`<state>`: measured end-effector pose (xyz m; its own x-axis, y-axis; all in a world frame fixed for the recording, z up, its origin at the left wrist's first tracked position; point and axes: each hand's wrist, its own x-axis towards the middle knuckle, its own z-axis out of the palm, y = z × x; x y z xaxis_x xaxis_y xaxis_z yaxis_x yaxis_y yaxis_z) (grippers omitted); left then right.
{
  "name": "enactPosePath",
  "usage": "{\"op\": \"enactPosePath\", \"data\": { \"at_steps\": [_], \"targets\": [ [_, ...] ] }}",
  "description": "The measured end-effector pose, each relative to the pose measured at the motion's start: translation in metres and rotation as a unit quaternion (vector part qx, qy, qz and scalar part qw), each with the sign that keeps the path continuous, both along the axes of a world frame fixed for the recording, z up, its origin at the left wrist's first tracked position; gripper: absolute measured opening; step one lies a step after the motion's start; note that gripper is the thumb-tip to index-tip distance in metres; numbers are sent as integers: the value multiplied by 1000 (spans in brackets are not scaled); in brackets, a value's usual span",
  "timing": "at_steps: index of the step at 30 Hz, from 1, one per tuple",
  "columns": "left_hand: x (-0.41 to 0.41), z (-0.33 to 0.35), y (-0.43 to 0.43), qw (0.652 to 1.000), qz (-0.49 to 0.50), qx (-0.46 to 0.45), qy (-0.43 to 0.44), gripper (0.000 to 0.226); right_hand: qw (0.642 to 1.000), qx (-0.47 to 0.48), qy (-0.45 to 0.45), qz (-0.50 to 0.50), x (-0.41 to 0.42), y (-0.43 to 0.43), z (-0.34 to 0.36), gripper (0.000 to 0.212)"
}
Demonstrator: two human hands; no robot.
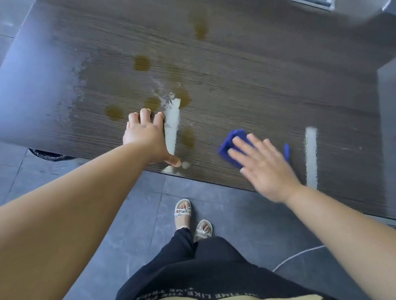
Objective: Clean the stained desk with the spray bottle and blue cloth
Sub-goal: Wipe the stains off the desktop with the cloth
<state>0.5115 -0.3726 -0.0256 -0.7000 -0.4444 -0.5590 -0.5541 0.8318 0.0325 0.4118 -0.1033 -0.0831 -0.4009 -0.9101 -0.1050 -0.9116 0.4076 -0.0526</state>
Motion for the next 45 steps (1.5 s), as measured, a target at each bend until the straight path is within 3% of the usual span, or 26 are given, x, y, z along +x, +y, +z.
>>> {"op": "enactPosePath", "data": {
  "at_steps": [2,4,6,8,10,14,16,19,21,23,26,28,31,33,35,37,39,41,43,45],
  "targets": [
    [0,0,0,1000,2,-1,-3,127,987,16,-31,-160,-18,3,4,50],
    [-3,-1,0,1000,3,-4,-7,127,943,0,-34,-330,-20,-24,2,50],
    [-4,-1,0,1000,4,-6,-9,128,920,-13,-32,-390,-4,-62,3,52],
    [-3,-2,0,1000,5,-6,-9,129,950,-19,-41,-310,22,-88,1,52],
    [0,-4,-1,1000,5,-5,-1,131,986,-23,-38,-160,44,-86,-1,50],
    [2,-6,-1,1000,-9,-7,4,132,999,-2,-19,42,24,-39,1,48],
    [2,-6,-1,1000,-12,-11,5,131,1000,-1,-16,1,0,-33,2,47],
    [2,-6,-2,1000,-17,-5,20,126,975,-18,-28,-222,-7,-71,-1,48],
    [5,-7,-3,999,-20,-1,26,126,953,-25,-18,-302,11,-109,-3,50],
    [8,-10,-4,999,-21,11,32,126,966,-46,-23,-254,36,-134,-3,52],
    [13,-10,-8,998,-26,43,49,126,998,-23,-12,-54,58,-116,-4,49],
    [18,-8,-16,994,-28,80,62,124,1000,-3,-4,18,47,-86,-2,47],
    [24,-1,-31,987,-22,134,87,114,996,-8,-4,-93,16,-70,1,48],
    [25,3,-39,986,-27,124,107,105,966,-18,-25,-257,9,-92,-1,49],
    [25,4,-47,988,-31,90,118,103,935,-35,-16,-352,26,-126,-3,50],
    [27,2,-56,991,-25,59,114,106,950,-48,-17,-308,54,-151,-3,51],
    [30,0,-67,994,-20,31,103,112,987,-24,-22,-158,75,-150,-2,51],
    [33,-2,-79,997,-17,6,72,122,999,3,-18,-30,68,-132,0,50],
    [36,-4,-92,999,-26,-21,16,131,1000,20,-10,-6,41,-114,3,49],
    [37,-5,-102,999,-32,-34,-21,137,996,22,-14,-86,13,-107,4,50]
  ]
}}
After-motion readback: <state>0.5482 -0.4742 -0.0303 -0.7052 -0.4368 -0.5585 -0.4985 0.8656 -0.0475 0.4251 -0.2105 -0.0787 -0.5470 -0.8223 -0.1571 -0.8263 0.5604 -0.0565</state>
